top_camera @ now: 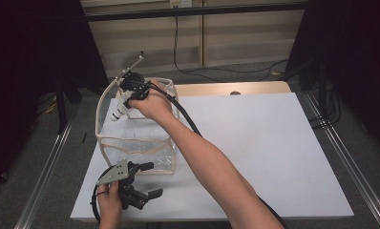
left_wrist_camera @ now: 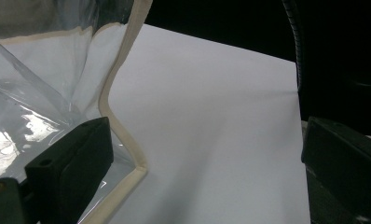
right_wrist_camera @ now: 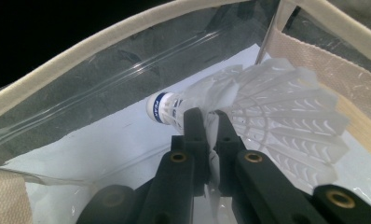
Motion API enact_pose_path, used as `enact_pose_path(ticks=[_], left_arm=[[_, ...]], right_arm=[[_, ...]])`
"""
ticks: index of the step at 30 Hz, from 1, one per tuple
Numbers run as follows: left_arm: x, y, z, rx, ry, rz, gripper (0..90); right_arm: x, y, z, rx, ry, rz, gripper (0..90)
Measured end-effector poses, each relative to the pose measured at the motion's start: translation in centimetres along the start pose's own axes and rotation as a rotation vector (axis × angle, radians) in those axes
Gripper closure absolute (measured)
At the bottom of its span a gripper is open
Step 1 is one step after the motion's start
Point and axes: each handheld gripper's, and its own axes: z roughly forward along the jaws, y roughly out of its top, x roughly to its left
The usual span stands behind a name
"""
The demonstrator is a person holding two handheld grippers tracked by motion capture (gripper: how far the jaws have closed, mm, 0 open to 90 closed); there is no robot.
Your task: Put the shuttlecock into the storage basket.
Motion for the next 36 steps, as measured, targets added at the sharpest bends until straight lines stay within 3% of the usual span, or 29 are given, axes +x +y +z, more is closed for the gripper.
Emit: enact_pose_path(ticks=[17,36], left_arm=[[0.0,0.0,0.0,0.001,0.005,0.003,2.3],[0.1,0.0,0.0,0.003,0.004,-0.001,2.3]], right_arm=[[-0.1,-0.5,1.8,0.046,0.012,0.003,87.5],[-0.3,-0.9,2.9,0.059,0.017,0.009,87.2]])
